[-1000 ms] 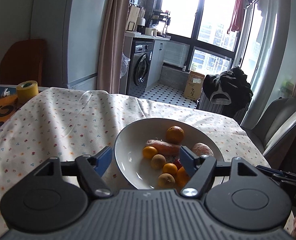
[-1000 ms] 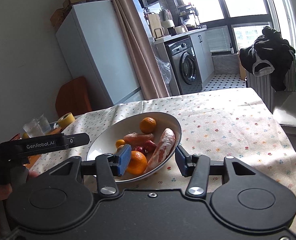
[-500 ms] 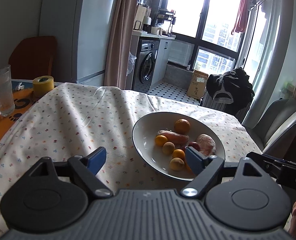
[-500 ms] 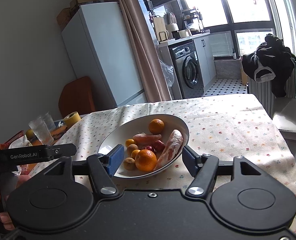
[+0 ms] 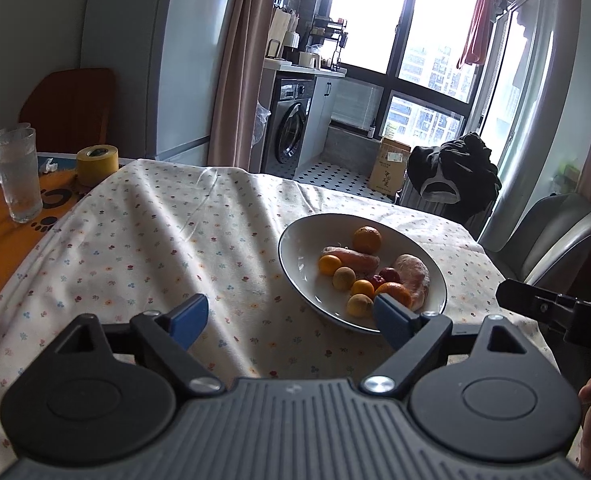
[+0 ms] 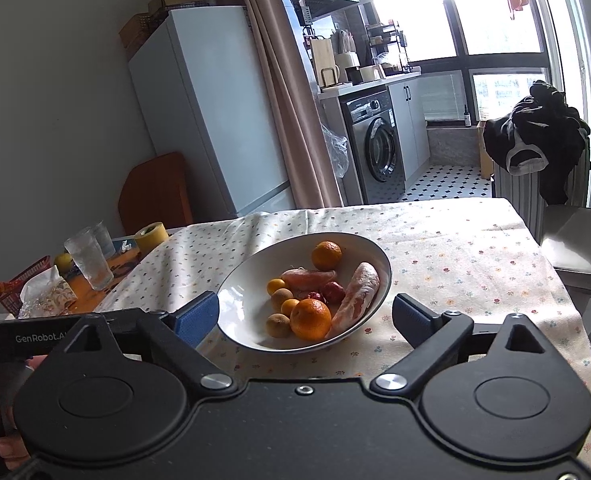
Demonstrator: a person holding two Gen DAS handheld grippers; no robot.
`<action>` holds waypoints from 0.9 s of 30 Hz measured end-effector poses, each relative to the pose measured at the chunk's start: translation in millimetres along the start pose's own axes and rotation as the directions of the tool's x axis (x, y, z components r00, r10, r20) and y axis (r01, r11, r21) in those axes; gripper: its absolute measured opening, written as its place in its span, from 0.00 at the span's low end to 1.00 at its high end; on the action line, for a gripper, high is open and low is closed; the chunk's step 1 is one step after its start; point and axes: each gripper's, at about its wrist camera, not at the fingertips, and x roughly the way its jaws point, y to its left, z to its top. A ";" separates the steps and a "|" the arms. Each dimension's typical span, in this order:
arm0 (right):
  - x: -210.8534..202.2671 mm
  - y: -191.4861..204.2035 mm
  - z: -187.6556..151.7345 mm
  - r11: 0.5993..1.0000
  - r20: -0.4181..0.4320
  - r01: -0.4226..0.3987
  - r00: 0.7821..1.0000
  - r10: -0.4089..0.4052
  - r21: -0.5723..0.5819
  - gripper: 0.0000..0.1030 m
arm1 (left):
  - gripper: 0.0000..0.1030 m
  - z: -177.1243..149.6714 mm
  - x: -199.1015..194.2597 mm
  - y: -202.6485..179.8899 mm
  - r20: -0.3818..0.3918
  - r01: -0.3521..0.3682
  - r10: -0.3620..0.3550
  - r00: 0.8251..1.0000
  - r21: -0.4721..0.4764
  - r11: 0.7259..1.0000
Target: Organize fruits
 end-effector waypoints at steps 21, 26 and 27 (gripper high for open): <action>-27.3 23.9 -0.9 1.000 -0.031 -0.003 1.000 0.002 -0.022 1.00 | 1.00 -9.4 -44.0 31.1 -0.015 0.003 -0.003 1.000 -0.017 1.000; -41.2 30.1 2.2 0.999 -0.025 -0.009 1.000 0.008 -0.042 1.00 | 1.00 -13.5 -55.9 33.8 -0.019 0.001 -0.001 1.000 -0.009 1.000; -43.8 33.2 1.6 0.999 -0.029 -0.012 1.000 0.011 -0.051 1.00 | 1.00 -13.8 -57.6 35.2 -0.020 0.004 -0.004 1.000 -0.013 1.000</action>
